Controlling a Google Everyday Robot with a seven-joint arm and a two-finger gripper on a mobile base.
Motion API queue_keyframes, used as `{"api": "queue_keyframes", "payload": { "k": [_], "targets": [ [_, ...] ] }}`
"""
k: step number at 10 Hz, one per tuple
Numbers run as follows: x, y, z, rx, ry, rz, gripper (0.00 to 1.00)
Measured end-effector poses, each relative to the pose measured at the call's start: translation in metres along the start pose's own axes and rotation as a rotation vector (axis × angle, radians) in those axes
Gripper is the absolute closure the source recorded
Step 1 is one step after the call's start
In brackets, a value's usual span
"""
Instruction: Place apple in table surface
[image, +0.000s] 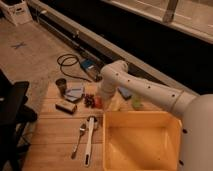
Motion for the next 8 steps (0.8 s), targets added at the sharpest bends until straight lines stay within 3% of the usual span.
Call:
{"api": "queue_keyframes", "payload": {
  "k": [4, 6, 8],
  "targets": [
    [0.004, 0.002, 0.035, 0.028, -0.115, 0.028, 1.0],
    [0.002, -0.001, 0.044, 0.028, -0.139, 0.026, 0.98],
    [0.002, -0.002, 0.055, 0.016, -0.158, 0.026, 0.78]
  ]
}}
